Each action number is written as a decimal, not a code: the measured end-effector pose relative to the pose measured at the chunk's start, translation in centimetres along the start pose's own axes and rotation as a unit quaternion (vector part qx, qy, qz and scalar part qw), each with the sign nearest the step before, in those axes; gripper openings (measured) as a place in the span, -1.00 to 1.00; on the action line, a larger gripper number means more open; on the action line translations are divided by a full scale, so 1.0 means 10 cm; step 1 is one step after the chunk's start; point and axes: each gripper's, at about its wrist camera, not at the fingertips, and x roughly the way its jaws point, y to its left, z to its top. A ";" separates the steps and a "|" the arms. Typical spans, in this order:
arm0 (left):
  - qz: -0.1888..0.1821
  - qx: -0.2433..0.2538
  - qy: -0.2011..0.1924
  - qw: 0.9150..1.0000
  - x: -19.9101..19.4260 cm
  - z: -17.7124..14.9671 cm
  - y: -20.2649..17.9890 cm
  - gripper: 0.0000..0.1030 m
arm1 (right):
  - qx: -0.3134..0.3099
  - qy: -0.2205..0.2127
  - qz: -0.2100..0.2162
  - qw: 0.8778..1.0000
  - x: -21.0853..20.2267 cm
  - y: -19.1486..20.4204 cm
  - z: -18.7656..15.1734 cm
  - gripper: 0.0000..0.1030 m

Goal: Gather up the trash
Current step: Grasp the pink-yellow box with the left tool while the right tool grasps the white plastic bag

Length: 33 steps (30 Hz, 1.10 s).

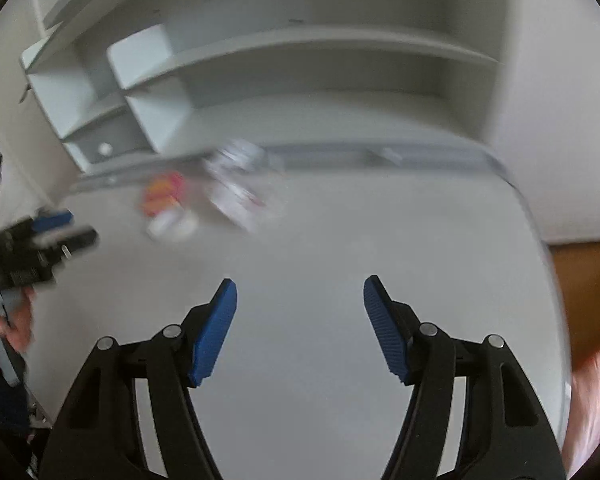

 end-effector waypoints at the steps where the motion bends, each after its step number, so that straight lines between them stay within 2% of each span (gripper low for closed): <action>1: 0.001 -0.001 0.001 1.000 0.02 0.02 -0.04 0.82 | -0.003 0.004 0.013 1.000 0.12 0.09 0.15 0.24; 5: 0.003 -0.007 0.001 1.000 0.09 0.00 0.01 0.82 | -0.008 0.023 0.038 0.999 0.56 0.34 0.65 0.24; 8: 0.002 -0.020 0.007 1.000 0.18 0.05 0.05 0.82 | -0.017 0.035 0.027 0.999 0.84 0.43 0.87 0.23; 11: 0.002 -0.017 0.013 1.000 0.27 0.10 0.03 0.82 | -0.032 0.048 -0.007 0.998 1.08 0.52 1.02 0.18; 13: 0.000 -0.009 0.014 1.000 0.34 0.16 -0.03 0.82 | -0.033 0.063 -0.015 0.997 1.19 0.54 1.05 0.15; 15: 0.000 -0.003 0.014 1.000 0.39 0.20 -0.08 0.82 | -0.040 0.069 -0.029 0.996 1.27 0.55 1.07 -0.03; 17: -0.004 0.003 0.014 1.000 0.45 0.27 -0.15 0.82 | -0.047 0.079 -0.031 0.995 1.33 0.57 1.08 -0.43; 18: -0.007 0.004 0.015 1.000 0.48 0.29 -0.17 0.82 | -0.047 0.074 -0.031 0.996 1.30 0.57 1.09 -0.51; 21: -0.010 0.008 0.018 1.000 0.62 0.39 -0.27 0.82 | -0.042 0.042 -0.020 0.998 1.10 0.55 1.13 -0.53; 24: 0.002 0.000 0.029 1.000 0.80 0.50 -0.35 0.82 | -0.033 0.024 -0.009 0.999 0.89 0.49 1.13 -0.53; 29: 0.034 -0.015 0.035 0.999 0.97 0.56 -0.39 0.82 | -0.028 0.015 0.001 1.000 0.60 0.36 0.98 -0.53; 33: 0.033 -0.032 0.044 0.998 1.04 0.57 -0.36 0.74 | -0.017 0.011 -0.002 1.000 0.43 0.22 0.82 -0.53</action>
